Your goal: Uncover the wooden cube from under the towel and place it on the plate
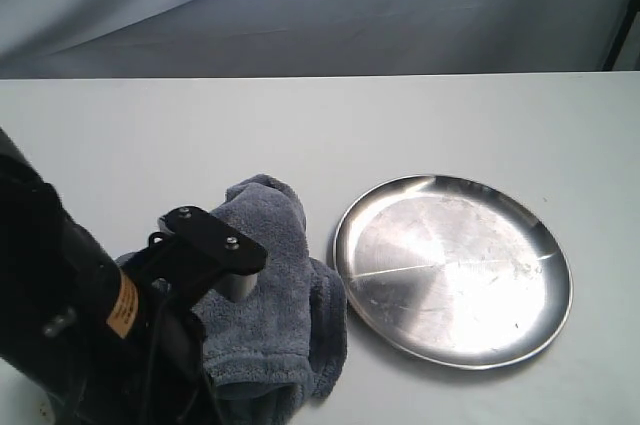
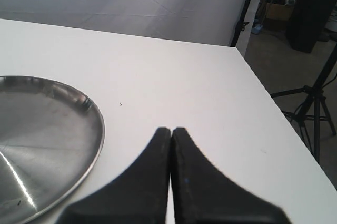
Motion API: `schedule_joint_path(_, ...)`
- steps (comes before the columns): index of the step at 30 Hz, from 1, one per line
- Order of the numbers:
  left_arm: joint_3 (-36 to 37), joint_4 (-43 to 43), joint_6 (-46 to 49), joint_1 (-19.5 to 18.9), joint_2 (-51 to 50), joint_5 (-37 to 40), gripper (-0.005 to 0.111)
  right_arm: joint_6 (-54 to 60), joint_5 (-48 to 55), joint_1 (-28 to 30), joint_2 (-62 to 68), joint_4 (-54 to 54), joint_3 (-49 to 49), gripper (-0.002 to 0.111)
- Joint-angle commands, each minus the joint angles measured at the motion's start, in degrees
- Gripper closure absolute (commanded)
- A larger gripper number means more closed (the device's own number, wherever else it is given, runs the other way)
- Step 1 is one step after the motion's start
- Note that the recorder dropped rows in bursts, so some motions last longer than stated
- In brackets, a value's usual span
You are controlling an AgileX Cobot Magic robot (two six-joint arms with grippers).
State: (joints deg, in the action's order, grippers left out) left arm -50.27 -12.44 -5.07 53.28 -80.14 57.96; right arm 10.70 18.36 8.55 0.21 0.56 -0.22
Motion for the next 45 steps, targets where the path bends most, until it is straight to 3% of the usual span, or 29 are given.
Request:
schedule_joint_path(1, -1.6, -7.1, 5.7, 0.6, -2.4, -2.0, 0.107, -0.2, 0.0, 0.0, -0.2, -0.6, 0.2, 0.108)
schedule_joint_path(6, -8.4, -3.1, 5.5, 4.7, -2.5, -0.9, 0.107, -0.2, 0.0, 0.0, -0.2, -0.6, 0.2, 0.108)
schedule_joint_path(9, -11.8, 1.4, -0.5, 6.9, -2.9, -0.2, 0.107, -0.2, 0.0, 0.0, -0.2, -0.6, 0.2, 0.108)
schedule_joint_path(12, -14.1, 6.1, -9.8, 6.9, -5.1, 2.9, 0.107, -0.2, 0.0, 0.0, -0.2, -0.6, 0.2, 0.108)
schedule_joint_path(14, -15.4, 12.4, -10.0, 6.9, -7.9, 5.5, 0.107, -0.2, 0.0, 0.0, -0.2, -0.6, 0.2, 0.108)
schedule_joint_path(18, -15.9, 17.0, -9.9, 6.9, -13.2, 6.2, 0.107, -0.2, 0.0, 0.0, -0.2, -0.6, 0.2, 0.108)
schedule_joint_path(24, -15.9, 14.7, -9.9, 6.9, -18.1, 2.4, 0.101, -0.2, 0.0, 0.0, -0.2, -0.6, 0.2, 0.108)
schedule_joint_path(34, -15.9, 13.5, -9.7, 6.9, -21.7, 0.7, 0.061, -0.2, 0.0, 0.0, -0.2, -0.6, 0.2, 0.108)
schedule_joint_path(45, -15.9, 13.5, -9.7, 6.9, -29.2, -1.4, 0.057, -0.2, 0.0, 0.0, -0.2, -0.6, 0.2, 0.108)
